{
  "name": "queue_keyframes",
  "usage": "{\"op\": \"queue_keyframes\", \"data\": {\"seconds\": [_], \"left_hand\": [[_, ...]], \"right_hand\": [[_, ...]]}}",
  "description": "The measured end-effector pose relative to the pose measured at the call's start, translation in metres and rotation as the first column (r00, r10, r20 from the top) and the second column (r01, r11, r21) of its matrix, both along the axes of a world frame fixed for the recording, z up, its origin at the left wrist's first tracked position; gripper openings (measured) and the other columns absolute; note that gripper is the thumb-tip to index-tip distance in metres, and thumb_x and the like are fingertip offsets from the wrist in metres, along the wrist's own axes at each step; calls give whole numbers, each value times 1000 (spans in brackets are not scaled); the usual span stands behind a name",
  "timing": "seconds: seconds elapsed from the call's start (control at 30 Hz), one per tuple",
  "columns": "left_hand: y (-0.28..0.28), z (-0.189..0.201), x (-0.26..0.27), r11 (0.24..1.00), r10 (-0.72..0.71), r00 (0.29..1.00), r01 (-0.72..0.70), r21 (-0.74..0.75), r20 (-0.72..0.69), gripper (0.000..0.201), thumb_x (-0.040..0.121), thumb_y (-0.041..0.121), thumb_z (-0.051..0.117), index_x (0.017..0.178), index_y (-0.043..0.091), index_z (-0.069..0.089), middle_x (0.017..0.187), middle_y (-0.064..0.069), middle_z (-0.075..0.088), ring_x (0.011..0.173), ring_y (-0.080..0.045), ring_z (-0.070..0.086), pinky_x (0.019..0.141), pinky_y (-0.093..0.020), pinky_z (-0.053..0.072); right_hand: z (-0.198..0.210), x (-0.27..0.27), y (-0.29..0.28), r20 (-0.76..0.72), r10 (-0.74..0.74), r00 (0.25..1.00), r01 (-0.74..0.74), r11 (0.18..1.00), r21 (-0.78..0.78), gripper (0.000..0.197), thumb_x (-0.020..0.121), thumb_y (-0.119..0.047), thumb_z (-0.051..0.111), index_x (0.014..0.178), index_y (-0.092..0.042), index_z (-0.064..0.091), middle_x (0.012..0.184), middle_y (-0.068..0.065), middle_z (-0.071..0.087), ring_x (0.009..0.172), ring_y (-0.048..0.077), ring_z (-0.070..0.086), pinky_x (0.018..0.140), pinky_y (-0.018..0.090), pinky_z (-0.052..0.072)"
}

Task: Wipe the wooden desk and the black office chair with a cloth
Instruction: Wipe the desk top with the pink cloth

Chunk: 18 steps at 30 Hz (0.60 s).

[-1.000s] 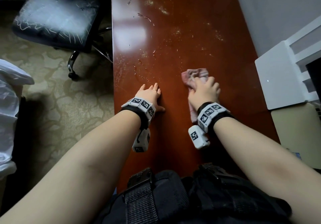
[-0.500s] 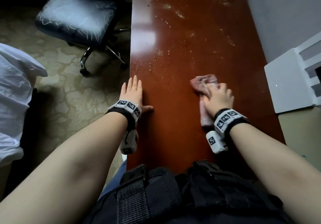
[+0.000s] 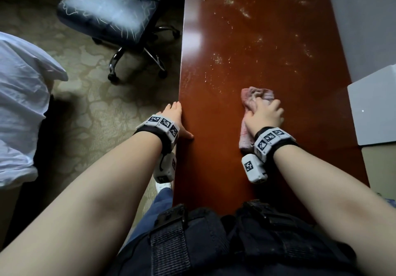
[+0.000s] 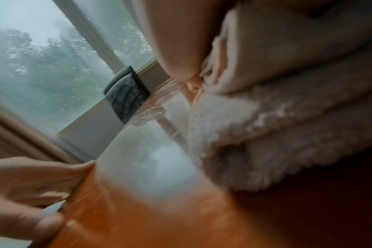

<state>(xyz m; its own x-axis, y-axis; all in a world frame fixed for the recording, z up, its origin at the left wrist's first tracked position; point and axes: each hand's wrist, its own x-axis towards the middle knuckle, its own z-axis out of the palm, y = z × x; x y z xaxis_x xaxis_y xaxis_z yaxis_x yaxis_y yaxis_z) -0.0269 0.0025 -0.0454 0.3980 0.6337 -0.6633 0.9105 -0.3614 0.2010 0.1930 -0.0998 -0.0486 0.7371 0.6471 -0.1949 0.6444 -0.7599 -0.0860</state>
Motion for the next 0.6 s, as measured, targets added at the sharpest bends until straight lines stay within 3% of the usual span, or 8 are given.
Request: {"op": "queue_keyframes", "data": {"seconds": [0.23,0.37,0.47,0.6], "left_hand": [[5,-2,-5,999,-43,999,43,4,26,127,64,55,79,151,5,1,157,-7,17,143,-22,20,114,-41,26],[9,0,-8,997,-74,997,73,23,35,125,63,59,78,150,4,6,147,-11,35,135,-26,36,108,-39,34],[15,3,-9,994,-113,993,113,6,42,123,65,60,76,150,4,8,139,-12,46,125,-27,48,97,-38,42],[24,4,-10,985,-174,984,175,-2,41,117,66,61,75,149,7,14,134,-10,51,118,-27,54,91,-37,46]], "right_hand": [[1,-94,54,-73,403,912,-402,915,23,39,85,-33,55,123,-27,48,128,15,36,113,34,40,93,44,37],[5,-96,63,-107,522,846,-523,852,19,40,82,-31,56,121,-27,51,124,13,39,108,33,42,87,40,39],[7,-82,53,-79,501,862,-503,864,-13,43,82,-34,57,124,-30,51,122,11,40,107,33,43,84,39,39],[9,-51,31,-73,211,975,-213,977,-16,44,87,-36,54,130,-30,47,129,14,36,115,35,40,92,43,39]]}}
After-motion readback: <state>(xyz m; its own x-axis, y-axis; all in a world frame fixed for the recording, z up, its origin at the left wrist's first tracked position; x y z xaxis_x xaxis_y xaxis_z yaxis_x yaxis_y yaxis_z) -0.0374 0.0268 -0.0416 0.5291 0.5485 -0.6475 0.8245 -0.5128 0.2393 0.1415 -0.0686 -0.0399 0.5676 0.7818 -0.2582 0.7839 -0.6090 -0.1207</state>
